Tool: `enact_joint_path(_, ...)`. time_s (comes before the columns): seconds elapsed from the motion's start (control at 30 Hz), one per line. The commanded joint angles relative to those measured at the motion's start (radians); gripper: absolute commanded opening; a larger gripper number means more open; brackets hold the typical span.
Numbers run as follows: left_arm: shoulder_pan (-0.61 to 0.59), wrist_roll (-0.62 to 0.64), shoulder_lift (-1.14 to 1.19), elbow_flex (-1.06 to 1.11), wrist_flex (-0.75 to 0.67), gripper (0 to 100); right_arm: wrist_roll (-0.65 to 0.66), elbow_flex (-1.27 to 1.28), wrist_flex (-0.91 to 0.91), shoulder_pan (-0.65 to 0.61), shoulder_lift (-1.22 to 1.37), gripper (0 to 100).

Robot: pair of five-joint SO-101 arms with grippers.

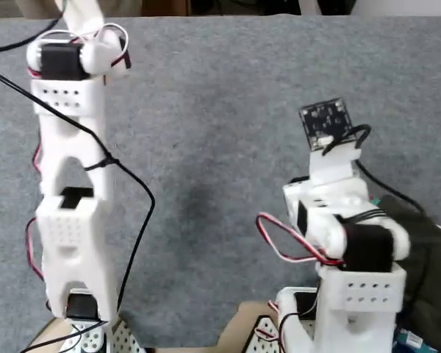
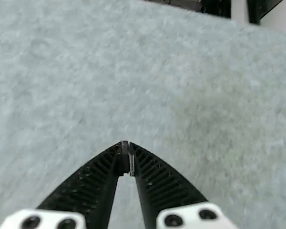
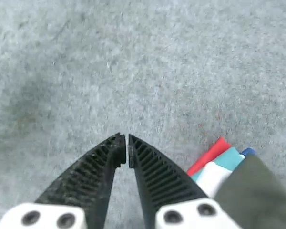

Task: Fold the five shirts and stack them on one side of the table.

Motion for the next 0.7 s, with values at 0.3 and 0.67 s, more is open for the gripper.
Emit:
enact_joint_path(0.3, -0.160, -0.153, -0.858, 1.172, -0.295, 2, 0.009, 0.552, -0.298, -0.013, -0.533, 0.7)
enact_joint_path(0.67, -0.278, -0.252, -1.236, 1.923, -0.562, 2, 0.041, 0.871, -0.302, -0.015, -0.788, 0.6)
